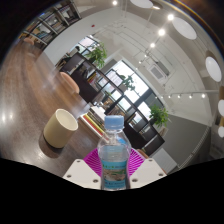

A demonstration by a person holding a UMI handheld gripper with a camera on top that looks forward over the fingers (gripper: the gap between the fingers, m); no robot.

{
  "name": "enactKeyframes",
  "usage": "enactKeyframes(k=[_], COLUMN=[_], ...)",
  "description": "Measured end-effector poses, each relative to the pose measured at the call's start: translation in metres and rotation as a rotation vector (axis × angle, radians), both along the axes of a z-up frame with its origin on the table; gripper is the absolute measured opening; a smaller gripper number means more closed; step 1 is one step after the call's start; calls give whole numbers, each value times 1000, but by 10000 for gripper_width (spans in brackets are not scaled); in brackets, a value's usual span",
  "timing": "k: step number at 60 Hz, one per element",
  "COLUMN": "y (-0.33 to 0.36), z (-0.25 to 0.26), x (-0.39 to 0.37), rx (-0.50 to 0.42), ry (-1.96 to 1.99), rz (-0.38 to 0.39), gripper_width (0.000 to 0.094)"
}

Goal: Pour water

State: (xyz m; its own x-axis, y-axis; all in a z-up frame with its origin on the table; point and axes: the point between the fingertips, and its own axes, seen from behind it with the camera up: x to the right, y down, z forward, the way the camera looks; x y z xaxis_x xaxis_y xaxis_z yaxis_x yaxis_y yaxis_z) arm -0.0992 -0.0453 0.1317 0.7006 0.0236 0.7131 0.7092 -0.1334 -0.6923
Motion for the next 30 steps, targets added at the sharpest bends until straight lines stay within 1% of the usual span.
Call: enactKeyframes(k=[3,7,15,16,23,26,30], y=[12,28,62,59,73,78,81], z=[9,18,35,37,36,36,36], x=[-1,-11,-25,-24,-35,-42,-50], rx=[4,3,42,44,41,53,74], ry=[-141,-323,-676,-713,-959,-1046,-1170], rz=[7,41,81,83,111,138,153], gripper_width=[279,280,280,281,282,281,278])
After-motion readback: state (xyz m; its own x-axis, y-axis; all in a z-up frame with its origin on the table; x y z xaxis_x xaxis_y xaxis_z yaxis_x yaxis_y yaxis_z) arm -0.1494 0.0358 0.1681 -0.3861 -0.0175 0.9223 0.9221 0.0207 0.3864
